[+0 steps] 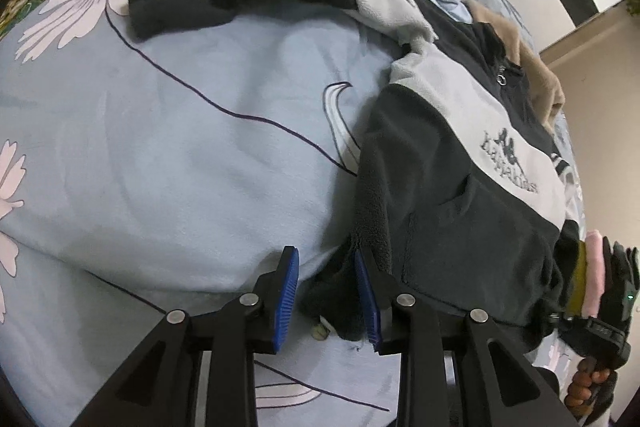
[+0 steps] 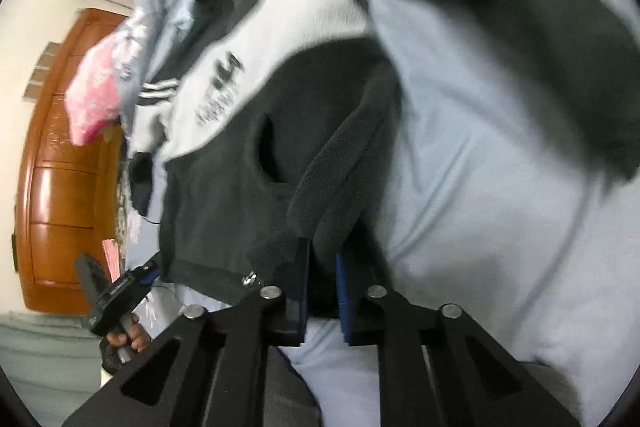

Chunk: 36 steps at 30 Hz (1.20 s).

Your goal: Fold clothes

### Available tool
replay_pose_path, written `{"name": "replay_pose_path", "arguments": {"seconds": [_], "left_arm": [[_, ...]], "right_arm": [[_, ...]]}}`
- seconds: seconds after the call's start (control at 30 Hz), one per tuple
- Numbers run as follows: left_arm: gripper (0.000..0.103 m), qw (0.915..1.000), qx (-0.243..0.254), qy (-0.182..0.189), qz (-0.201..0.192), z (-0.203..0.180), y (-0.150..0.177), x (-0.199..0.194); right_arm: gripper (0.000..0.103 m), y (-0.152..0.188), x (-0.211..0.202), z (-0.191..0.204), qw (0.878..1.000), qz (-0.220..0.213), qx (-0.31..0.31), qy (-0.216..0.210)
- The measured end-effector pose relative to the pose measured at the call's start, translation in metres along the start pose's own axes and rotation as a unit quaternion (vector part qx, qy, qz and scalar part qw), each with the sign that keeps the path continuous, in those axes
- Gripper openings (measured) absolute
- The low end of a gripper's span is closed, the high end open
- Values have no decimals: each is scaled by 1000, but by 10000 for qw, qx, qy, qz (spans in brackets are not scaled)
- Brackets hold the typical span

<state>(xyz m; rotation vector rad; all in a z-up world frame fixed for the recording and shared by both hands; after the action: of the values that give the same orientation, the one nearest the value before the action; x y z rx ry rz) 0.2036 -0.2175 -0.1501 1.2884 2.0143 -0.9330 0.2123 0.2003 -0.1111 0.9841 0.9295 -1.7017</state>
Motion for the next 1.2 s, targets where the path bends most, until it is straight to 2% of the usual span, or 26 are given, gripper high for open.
{"name": "replay_pose_path", "arguments": {"seconds": [0.1, 0.3, 0.4, 0.5, 0.63, 0.8, 0.83, 0.87, 0.93, 1.03, 1.2], "left_arm": [[32, 10000, 68, 45, 25, -4, 2, 0], [32, 9999, -38, 89, 116, -3, 3, 9], [33, 9997, -155, 172, 128, 1, 2, 10], [32, 9991, -210, 312, 209, 1, 3, 15], [33, 9978, -338, 529, 197, -1, 4, 17], [47, 9944, -626, 849, -4, 3, 2, 7], [49, 9940, -647, 879, -46, 3, 1, 6], [52, 9936, -663, 913, -100, 3, 0, 3], [59, 9926, -636, 1016, -196, -2, -2, 1], [64, 9926, -485, 1099, -153, -13, -4, 6], [65, 9966, -94, 772, 282, -24, 2, 30]], "right_arm": [[4, -5, -39, -26, 9991, -426, 54, 45], [3, -2, -21, -66, 9974, -209, 261, 630], [3, -2, -11, -74, 9967, -110, 512, 621], [3, -1, -5, -71, 9968, -35, 345, 725], [4, -3, -4, -69, 9977, -27, 450, 506], [8, -6, -13, -65, 9980, -159, 293, 537], [17, -8, -15, -65, 9978, -209, 303, 546], [32, -10, -17, -66, 9978, -250, 325, 527], [47, -14, -19, -68, 9979, -277, 371, 446], [51, -13, -6, -66, 9985, -73, 310, 439], [51, -9, 27, -77, 9965, 341, 552, 524]]}}
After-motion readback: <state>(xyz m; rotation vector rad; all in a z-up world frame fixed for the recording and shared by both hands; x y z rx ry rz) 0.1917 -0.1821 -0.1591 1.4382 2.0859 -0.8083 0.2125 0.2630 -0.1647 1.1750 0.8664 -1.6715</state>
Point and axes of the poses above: each gripper's, at about its wrist camera, not at the fingertips, and x roughly the way its jaws point, z to its left, y to its underside, the point moved 9 cm from there along x, roughly the way its jaws point, and after that the axes turned 11 degrees about y, right-handed, at the moved point
